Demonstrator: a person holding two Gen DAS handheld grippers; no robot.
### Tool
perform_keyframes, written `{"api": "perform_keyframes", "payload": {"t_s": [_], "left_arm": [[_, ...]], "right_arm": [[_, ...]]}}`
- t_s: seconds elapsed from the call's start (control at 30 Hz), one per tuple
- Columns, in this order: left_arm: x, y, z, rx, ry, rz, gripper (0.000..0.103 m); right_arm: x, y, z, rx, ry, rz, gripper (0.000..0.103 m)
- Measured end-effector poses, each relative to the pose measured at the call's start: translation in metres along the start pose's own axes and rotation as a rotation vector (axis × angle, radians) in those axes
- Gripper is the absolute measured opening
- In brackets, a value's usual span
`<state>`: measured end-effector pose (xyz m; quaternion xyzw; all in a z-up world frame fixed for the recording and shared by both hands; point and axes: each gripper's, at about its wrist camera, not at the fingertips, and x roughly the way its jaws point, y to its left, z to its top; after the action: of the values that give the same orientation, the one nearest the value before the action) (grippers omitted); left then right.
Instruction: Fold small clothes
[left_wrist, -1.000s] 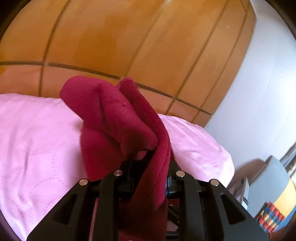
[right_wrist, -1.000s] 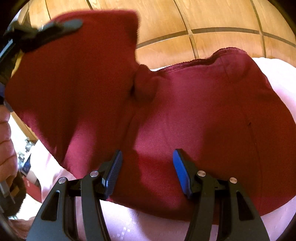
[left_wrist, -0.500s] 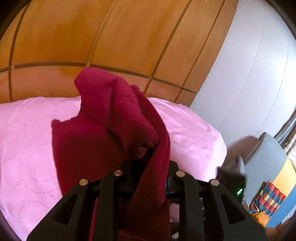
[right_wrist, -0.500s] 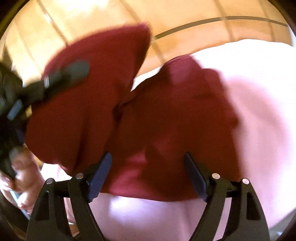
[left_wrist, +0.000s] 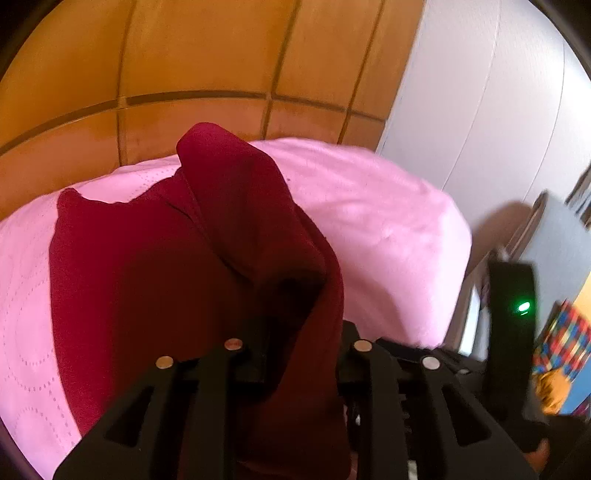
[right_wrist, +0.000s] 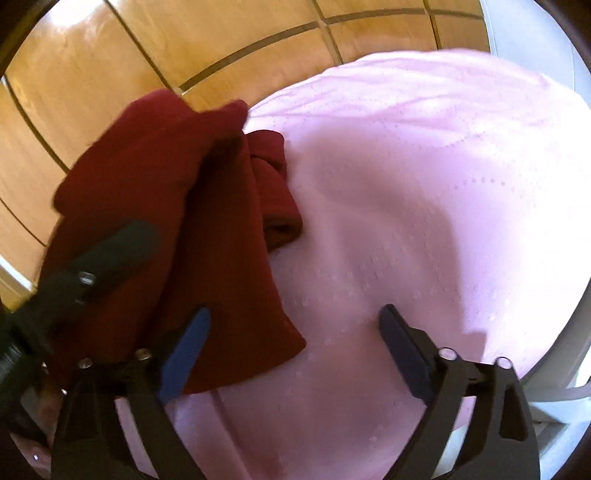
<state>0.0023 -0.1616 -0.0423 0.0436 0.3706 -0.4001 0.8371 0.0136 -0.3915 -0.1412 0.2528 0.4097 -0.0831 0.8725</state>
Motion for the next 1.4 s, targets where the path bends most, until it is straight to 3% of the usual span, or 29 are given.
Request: {"api": "perform_keyframes", "payload": {"t_s": [0.07, 0.2, 0.37, 0.5, 0.57, 0.63, 0.73, 0.8, 0.9, 1.0, 1.13, 1.2, 1.33, 1.4], "left_arm": [[0.003, -0.006, -0.001, 0.005, 0.018, -0.009, 0.042], [-0.007, -0.016, -0.005, -0.013, 0.000, -0.114, 0.064], [-0.039, -0.017, -0.009, 0.001, -0.064, -0.137, 0.070], [-0.060, 0.010, -0.017, -0.067, -0.130, -0.059, 0.075], [-0.073, 0.029, -0.024, -0.111, -0.170, 0.036, 0.075], [-0.082, 0.051, -0.031, -0.166, -0.189, 0.122, 0.075], [-0.080, 0.075, -0.045, -0.225, -0.154, 0.215, 0.075], [-0.072, 0.081, -0.056, -0.250, -0.104, 0.215, 0.075], [-0.054, 0.069, -0.061, -0.199, -0.034, 0.195, 0.083], [-0.044, 0.041, -0.065, -0.030, -0.021, 0.258, 0.092], [-0.041, 0.037, -0.065, -0.011, -0.018, 0.273, 0.094], [-0.041, 0.045, -0.064, -0.042, -0.024, 0.269, 0.095], [-0.042, 0.069, -0.065, -0.121, -0.008, 0.300, 0.099], [-0.037, 0.079, -0.070, -0.168, 0.020, 0.264, 0.100]], "right_arm": [[0.002, 0.001, 0.000, -0.012, 0.002, -0.019, 0.094], [0.001, -0.001, 0.001, -0.021, 0.002, -0.018, 0.095], [0.007, 0.003, 0.004, -0.040, -0.002, -0.022, 0.096], [0.005, -0.003, 0.012, -0.029, -0.012, -0.046, 0.096], [-0.007, -0.011, 0.014, -0.001, -0.069, -0.130, 0.096], [-0.017, -0.021, 0.017, 0.038, -0.117, -0.161, 0.096], [-0.035, -0.036, 0.023, 0.141, -0.194, -0.168, 0.096], [-0.045, -0.040, 0.024, 0.199, -0.232, -0.128, 0.097], [-0.058, -0.034, 0.021, 0.225, -0.299, -0.037, 0.099], [-0.068, -0.011, 0.022, 0.146, -0.334, 0.054, 0.099], [-0.055, 0.039, 0.013, -0.083, -0.260, 0.094, 0.099], [-0.041, 0.048, 0.007, -0.135, -0.201, 0.038, 0.099], [-0.007, 0.025, 0.003, -0.101, -0.073, -0.126, 0.099], [0.003, 0.006, 0.001, -0.071, -0.048, -0.078, 0.099]]}}
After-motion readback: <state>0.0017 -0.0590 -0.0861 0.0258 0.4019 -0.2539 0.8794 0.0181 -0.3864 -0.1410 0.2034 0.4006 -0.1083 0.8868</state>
